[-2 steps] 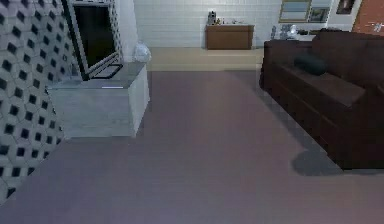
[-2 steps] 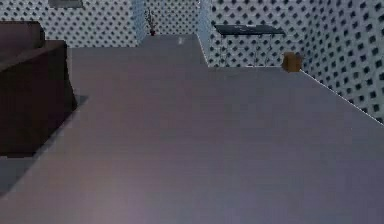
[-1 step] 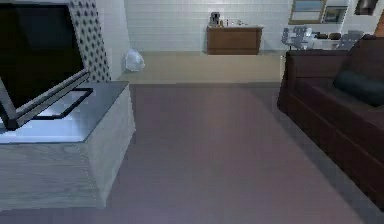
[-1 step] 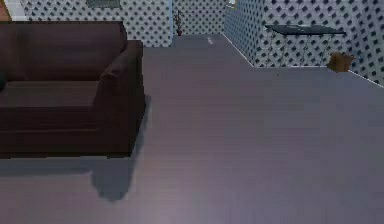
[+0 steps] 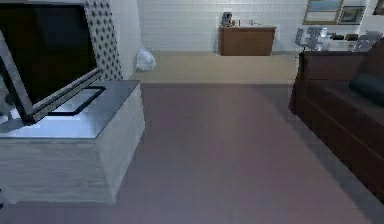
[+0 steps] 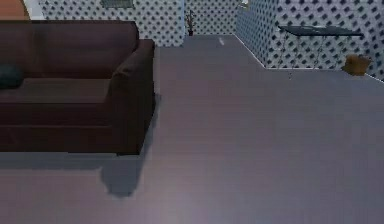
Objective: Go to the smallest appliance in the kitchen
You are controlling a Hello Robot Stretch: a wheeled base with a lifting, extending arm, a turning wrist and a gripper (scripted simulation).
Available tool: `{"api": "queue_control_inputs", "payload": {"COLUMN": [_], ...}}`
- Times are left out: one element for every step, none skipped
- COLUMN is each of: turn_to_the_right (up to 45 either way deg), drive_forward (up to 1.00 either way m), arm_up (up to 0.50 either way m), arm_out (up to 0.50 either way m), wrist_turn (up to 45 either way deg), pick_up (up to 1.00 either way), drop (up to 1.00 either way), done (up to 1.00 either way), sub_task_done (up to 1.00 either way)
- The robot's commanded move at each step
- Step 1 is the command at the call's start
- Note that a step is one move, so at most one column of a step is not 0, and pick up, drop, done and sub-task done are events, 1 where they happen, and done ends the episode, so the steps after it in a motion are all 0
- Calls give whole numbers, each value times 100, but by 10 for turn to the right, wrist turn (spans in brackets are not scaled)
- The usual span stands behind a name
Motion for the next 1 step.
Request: {"api": "queue_control_inputs", "payload": {"turn_to_the_right": [0], "drive_forward": [100], "arm_up": [0], "arm_out": [0], "wrist_turn": [0], "pick_up": [0], "drop": [0], "done": [0], "sub_task_done": [0]}}
